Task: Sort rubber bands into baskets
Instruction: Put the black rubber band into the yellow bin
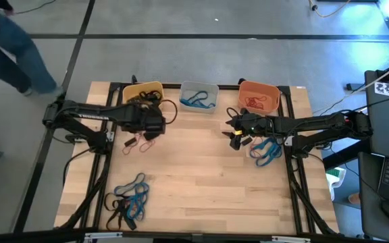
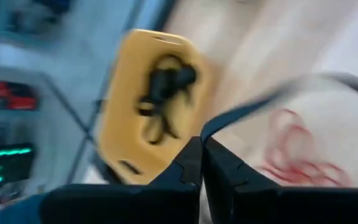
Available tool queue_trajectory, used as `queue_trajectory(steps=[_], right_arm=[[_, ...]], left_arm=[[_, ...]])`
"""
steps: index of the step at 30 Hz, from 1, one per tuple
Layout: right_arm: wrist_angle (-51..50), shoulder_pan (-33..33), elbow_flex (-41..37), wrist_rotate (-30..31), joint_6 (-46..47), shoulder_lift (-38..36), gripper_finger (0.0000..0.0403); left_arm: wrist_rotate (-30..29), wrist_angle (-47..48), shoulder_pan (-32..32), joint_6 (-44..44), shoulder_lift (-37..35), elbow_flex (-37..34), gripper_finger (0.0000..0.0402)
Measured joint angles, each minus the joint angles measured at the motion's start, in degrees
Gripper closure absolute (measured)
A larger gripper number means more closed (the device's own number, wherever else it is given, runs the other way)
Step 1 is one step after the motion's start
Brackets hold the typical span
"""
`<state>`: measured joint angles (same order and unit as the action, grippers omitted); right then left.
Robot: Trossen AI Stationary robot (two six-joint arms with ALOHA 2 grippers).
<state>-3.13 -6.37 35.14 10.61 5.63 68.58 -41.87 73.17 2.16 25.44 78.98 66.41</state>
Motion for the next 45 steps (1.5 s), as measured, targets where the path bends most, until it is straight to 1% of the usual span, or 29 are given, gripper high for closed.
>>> queue_trajectory(steps=[4, 7, 10, 12, 14, 17, 19, 20, 24, 26, 35, 38, 41, 45], right_arm=[[0.04, 0.0, 0.0, -0.05, 0.0, 0.0, 0.0166], [0.01, 0.0, 0.0, -0.06, 0.0, 0.0, 0.0166], [0.0, 0.0, 0.0, -0.05, 0.0, 0.0, 0.0166], [0.0, 0.0, 0.0, -0.05, 0.0, 0.0, 0.0166], [0.0, 0.0, 0.0, -0.04, 0.02, 0.0, 0.0166], [0.0, 0.0, 0.0, -0.04, 0.01, 0.0, 0.0166], [0.0, 0.0, 0.0, -0.04, 0.0, 0.0, 0.0166], [0.0, 0.0, -0.02, -0.04, 0.0, 0.0, 0.0166], [-0.02, 0.0, -0.02, -0.03, 0.0, 0.0, 0.0166], [-0.02, 0.0, -0.02, -0.02, -0.02, 0.0, 0.0166], [-0.02, 0.02, -0.04, -0.06, 0.0, 0.0, 0.0166], [-0.02, 0.0, -0.07, -0.06, 0.0, 0.0, 0.0166], [0.0, 0.0, -0.07, -0.06, -0.01, 0.0, 0.0166], [-0.01, 0.0, -0.07, -0.08, -0.01, 0.0, 0.0166]], left_arm=[[-7.71, 0.13, 2.53, 1.49, -0.03, -0.04, 0.0391], [-11.75, -0.91, 5.26, 1.43, -0.04, -0.04, 0.039], [-13.76, -1.36, 8.71, 1.02, -0.03, -0.15, 0.0395], [-14.36, -3.24, 11.24, 0.2, -0.05, -0.88, 0.0398], [-14.42, -6.12, 14.0, -1.59, -0.03, -2.06, 0.0398], [-14.45, -12.22, 18.18, -6.69, -0.03, -4.22, 0.0393], [-13.36, -15.29, 20.57, -10.08, 0.0, -5.24, 0.0391], [-11.48, -16.55, 21.68, -11.84, 0.0, -5.58, 0.039], [-0.3, -19.12, 25.22, -17.41, 0.02, -6.12, 0.0397], [2.3, -19.36, 26.55, -18.68, 0.02, -6.12, 0.0398], [4.1, -19.04, 29.9, -19.49, 0.02, -6.12, 0.0377], [5.77, -19.02, 30.36, -19.64, 0.02, -6.12, 0.0366], [6.49, -18.94, 30.64, -19.68, 0.02, -6.12, 0.0344], [7.74, -18.23, 30.53, -20.67, 0.02, -6.12, 0.0302]])
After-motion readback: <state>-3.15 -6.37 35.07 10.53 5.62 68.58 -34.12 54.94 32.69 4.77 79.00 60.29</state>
